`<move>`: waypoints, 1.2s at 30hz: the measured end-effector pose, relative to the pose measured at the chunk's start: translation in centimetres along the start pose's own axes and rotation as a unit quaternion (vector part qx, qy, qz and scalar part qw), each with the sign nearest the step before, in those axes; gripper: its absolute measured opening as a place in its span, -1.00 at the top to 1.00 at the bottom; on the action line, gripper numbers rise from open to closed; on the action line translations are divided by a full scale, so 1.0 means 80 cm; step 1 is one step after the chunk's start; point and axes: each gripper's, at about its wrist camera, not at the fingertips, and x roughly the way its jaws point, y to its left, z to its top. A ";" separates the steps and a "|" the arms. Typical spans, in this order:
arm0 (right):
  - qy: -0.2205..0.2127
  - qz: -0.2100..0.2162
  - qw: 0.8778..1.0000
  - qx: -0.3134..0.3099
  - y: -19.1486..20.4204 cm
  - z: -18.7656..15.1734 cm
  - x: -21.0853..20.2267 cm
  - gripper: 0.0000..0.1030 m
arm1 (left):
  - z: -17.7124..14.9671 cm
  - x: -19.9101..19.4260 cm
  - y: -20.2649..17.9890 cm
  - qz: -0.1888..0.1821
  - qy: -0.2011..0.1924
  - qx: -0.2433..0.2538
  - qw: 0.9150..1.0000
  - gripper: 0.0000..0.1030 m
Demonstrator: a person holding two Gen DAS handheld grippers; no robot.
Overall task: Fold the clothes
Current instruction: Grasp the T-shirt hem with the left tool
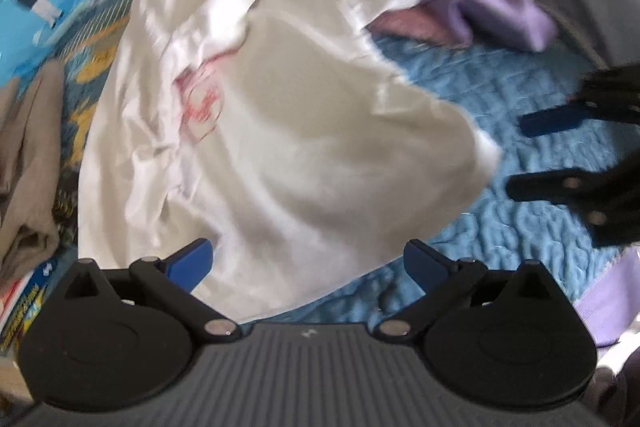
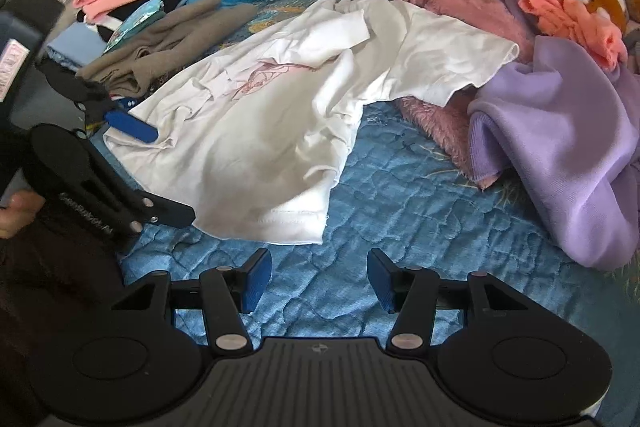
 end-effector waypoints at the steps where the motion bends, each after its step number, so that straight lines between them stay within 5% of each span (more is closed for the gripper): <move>1: 0.000 -0.001 1.000 0.005 -0.001 0.000 0.000 -0.02 | 0.000 0.001 0.005 -0.008 -0.004 -0.009 1.000 -0.99; 5: -0.001 -0.001 1.000 0.007 -0.001 0.000 0.001 -0.02 | 0.000 -0.013 0.019 0.008 -0.065 -0.039 0.997 -0.99; 8: -0.003 -0.001 1.000 0.006 0.001 0.000 0.001 -0.02 | 0.000 -0.016 0.010 0.036 -0.076 -0.018 0.996 -0.99; 14: -0.015 -0.008 1.000 0.003 0.001 -0.001 -0.004 -0.02 | 0.002 -0.025 0.000 -0.029 -0.095 -0.014 0.995 -0.99; 17: -0.023 -0.013 1.000 -0.014 0.005 -0.001 -0.007 -0.02 | 0.000 -0.033 -0.010 -0.018 -0.122 -0.006 0.992 -0.99; 20: -0.027 -0.016 0.998 -0.058 0.017 -0.001 -0.007 -0.02 | -0.003 -0.034 -0.031 0.008 -0.125 0.046 0.991 -0.99; 24: -0.020 -0.028 0.991 -0.128 0.039 0.000 0.005 0.03 | -0.008 -0.033 -0.049 -0.006 -0.124 0.100 0.987 -0.99; 27: -0.033 -0.039 0.987 -0.152 0.045 0.001 0.008 0.25 | -0.014 -0.035 -0.057 -0.026 -0.130 0.122 0.984 -0.99; 29: -0.043 -0.035 0.989 -0.137 0.040 0.007 0.006 0.69 | -0.017 -0.037 -0.062 -0.040 -0.133 0.137 0.981 -0.99; 31: -0.046 -0.030 0.992 -0.110 0.033 0.016 0.004 0.90 | -0.021 -0.039 -0.067 -0.051 -0.138 0.150 0.978 -0.99; 36: -0.053 0.008 0.998 -0.013 0.014 0.036 -0.007 0.94 | -0.028 -0.045 -0.083 -0.017 -0.169 0.169 0.971 -0.99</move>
